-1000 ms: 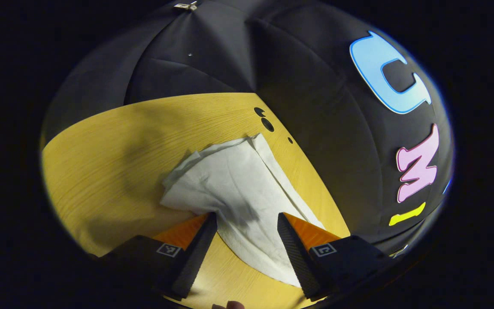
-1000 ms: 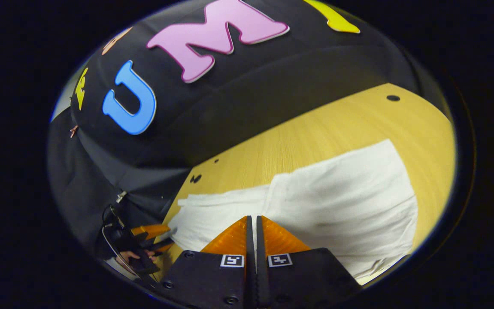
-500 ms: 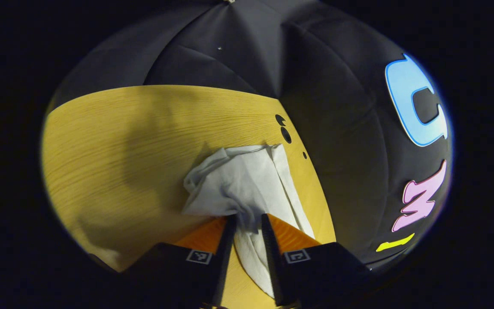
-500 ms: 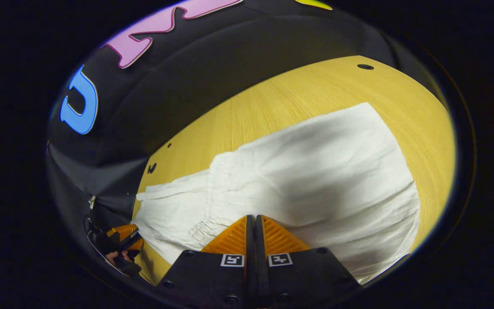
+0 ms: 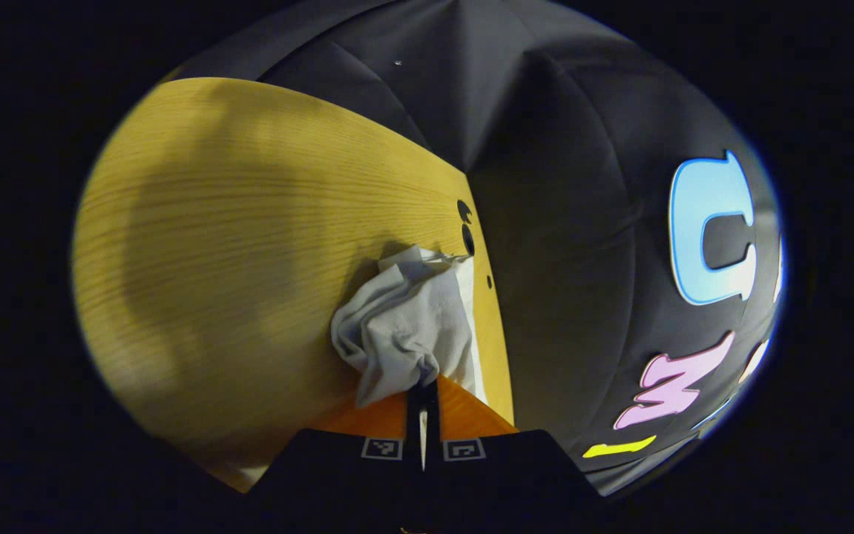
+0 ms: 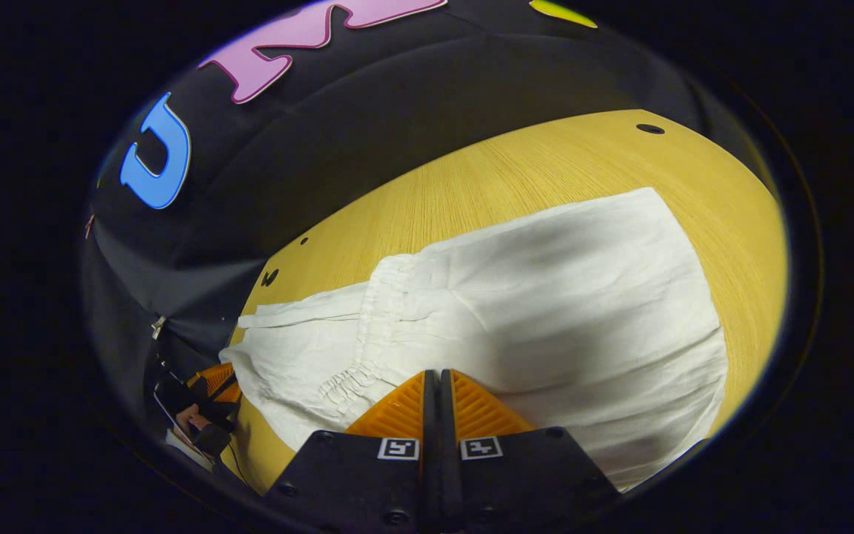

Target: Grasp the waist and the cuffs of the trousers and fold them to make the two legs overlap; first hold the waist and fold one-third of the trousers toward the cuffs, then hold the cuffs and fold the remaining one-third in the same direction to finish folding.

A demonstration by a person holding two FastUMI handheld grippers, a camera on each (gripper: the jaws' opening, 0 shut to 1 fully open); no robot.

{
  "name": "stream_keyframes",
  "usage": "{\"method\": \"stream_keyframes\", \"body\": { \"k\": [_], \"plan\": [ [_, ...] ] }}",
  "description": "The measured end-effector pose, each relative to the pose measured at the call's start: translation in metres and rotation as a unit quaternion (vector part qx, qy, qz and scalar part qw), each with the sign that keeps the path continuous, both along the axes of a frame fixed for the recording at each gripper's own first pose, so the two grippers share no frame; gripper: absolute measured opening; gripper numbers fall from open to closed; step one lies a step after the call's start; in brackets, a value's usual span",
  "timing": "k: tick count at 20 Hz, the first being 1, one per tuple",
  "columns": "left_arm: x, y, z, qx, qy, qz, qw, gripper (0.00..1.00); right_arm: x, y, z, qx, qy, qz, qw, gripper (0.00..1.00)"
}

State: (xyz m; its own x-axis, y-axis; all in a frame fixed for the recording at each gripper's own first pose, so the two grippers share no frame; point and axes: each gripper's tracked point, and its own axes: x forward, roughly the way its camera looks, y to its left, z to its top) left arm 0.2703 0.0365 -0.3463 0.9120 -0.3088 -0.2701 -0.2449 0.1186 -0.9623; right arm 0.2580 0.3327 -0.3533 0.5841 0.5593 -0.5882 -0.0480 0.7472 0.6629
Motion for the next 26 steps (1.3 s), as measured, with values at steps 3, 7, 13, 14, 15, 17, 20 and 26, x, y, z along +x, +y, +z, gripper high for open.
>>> {"method": "stream_keyframes", "body": {
  "k": [3, 7, 13, 14, 15, 17, 20, 26],
  "plan": [
    [-0.003, 0.011, 0.048, -0.028, -0.072, 0.032, 0.996, 0.05, -0.001, 0.001, 0.0, 0.002, -0.003, 0.001, 1.0, 0.06],
    [-0.007, -0.006, 0.087, -0.008, -0.12, 0.028, 0.992, 0.05, -0.002, 0.0, 0.0, 0.005, -0.01, 0.003, 1.0, 0.06],
    [-0.014, -0.101, 0.158, 0.044, -0.207, -0.059, 0.976, 0.05, -0.002, -0.001, -0.001, 0.028, -0.006, 0.001, 1.0, 0.06],
    [-0.015, -0.125, 0.165, 0.06, -0.218, -0.081, 0.971, 0.05, -0.001, -0.001, 0.0, 0.028, -0.007, 0.001, 1.0, 0.06],
    [-0.017, -0.147, 0.171, 0.075, -0.228, -0.103, 0.965, 0.05, -0.001, -0.001, 0.002, 0.032, -0.008, 0.001, 0.999, 0.06],
    [-0.022, -0.186, 0.182, 0.1, -0.244, -0.14, 0.954, 0.05, -0.005, -0.006, 0.01, 0.05, -0.006, -0.002, 0.999, 0.06],
    [-0.034, -0.236, 0.195, 0.131, -0.265, -0.186, 0.937, 0.05, -0.015, -0.036, 0.014, 0.04, -0.005, -0.011, 0.999, 0.07],
    [-0.068, -0.314, 0.189, 0.157, -0.276, -0.264, 0.911, 0.06, -0.031, -0.111, 0.008, 0.01, 0.003, -0.034, 0.999, 0.05]
  ]
}}
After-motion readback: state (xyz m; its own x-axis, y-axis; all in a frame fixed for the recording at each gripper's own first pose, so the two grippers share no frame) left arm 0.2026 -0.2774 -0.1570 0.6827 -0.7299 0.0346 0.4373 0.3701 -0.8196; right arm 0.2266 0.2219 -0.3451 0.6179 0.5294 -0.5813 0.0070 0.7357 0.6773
